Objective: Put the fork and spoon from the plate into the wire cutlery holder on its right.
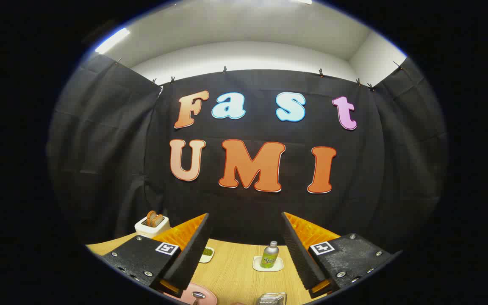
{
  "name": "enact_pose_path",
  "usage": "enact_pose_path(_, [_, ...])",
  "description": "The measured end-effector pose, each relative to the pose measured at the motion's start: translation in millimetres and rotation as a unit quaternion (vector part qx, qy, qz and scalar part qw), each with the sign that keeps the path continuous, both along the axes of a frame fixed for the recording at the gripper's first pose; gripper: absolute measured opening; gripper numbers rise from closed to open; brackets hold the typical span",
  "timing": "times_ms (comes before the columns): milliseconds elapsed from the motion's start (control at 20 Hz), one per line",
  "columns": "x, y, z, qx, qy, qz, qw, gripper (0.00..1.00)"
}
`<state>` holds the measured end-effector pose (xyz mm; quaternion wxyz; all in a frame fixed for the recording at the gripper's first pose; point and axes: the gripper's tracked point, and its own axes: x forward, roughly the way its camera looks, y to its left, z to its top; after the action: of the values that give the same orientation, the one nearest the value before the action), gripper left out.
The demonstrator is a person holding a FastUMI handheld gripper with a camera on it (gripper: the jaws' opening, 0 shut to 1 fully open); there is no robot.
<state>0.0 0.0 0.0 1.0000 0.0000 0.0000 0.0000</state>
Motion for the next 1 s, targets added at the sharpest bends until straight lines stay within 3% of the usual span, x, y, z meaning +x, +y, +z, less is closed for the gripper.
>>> enact_pose_path(1000, [14,33,-43,-0.002,0.055,0.026,0.998,0.97])
